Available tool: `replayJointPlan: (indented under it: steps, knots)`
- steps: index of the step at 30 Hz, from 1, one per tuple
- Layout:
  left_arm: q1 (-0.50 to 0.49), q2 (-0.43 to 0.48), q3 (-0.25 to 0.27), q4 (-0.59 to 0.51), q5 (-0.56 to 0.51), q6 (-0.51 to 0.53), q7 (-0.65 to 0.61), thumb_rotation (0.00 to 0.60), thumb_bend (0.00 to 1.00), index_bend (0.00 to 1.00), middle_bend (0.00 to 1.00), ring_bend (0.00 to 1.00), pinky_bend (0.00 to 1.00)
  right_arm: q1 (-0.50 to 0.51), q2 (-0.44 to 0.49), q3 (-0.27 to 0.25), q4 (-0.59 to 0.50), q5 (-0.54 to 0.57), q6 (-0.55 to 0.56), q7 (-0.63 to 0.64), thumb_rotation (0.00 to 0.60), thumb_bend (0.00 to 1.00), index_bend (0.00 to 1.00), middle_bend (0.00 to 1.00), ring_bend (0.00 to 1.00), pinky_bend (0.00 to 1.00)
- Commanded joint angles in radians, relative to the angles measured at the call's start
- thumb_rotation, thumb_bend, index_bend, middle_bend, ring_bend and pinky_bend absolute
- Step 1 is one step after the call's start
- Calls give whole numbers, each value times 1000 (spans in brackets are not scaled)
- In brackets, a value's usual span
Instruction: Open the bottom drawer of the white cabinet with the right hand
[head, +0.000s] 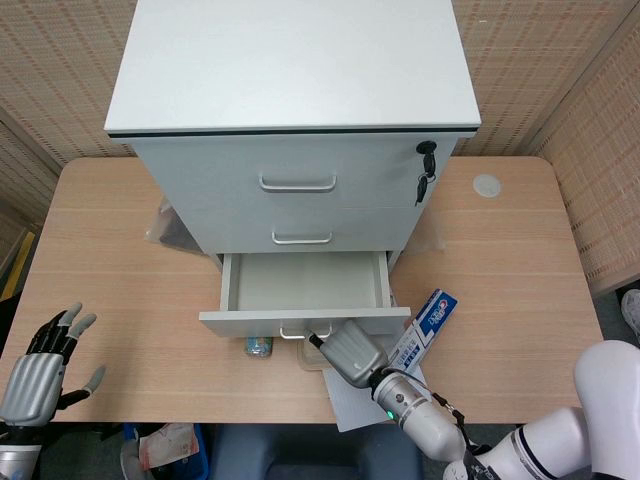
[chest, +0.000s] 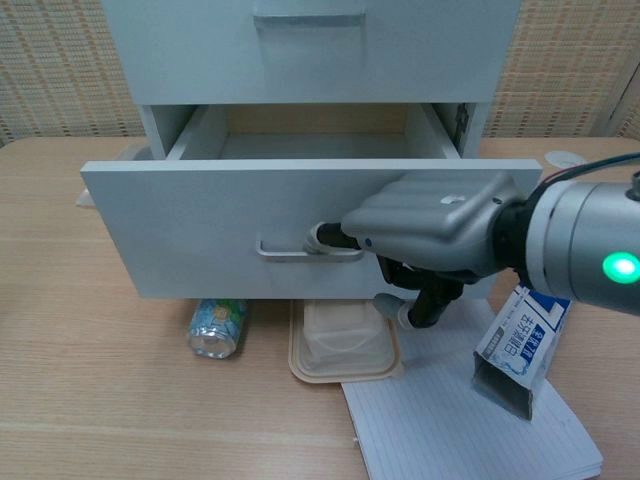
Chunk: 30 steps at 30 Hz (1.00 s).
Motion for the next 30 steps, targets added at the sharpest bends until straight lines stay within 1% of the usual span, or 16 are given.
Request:
replayJointPlan:
  steps: [1,13,20,23,26,30]
  knots:
    - [1,1,0,0,0,1,1,600,309,131,45,61,114,-2,2,-9,-12,-7,3,-7,600,470,75,917,935,727]
    - [2,5,1,-5,0,3,6,600,309,131,46,61,114,-14,21,-49,-85,-49,-2,-10,600,470,75,917,935,727]
    - [3,8,0,-8,2,6,8,600,309,130,46,61,114,-41,48,-79,-120,-120,27,-9,600,470,75,917,935,727]
    - [5,10,0,-9,2,9,7,600,309,131,46,61,114,-72,74,-102,-137,-190,60,1,600,470,75,917,935,728]
    - [8,12,-2,-7,-1,14,0,600,309,131,46,61,114,-125,126,-139,-165,-276,101,46,600,470,75,917,935,728]
    - [11,15,-4,0,-7,17,-6,600,308,131,46,61,114,-223,227,-209,-175,-445,180,132,600,468,75,915,934,728]
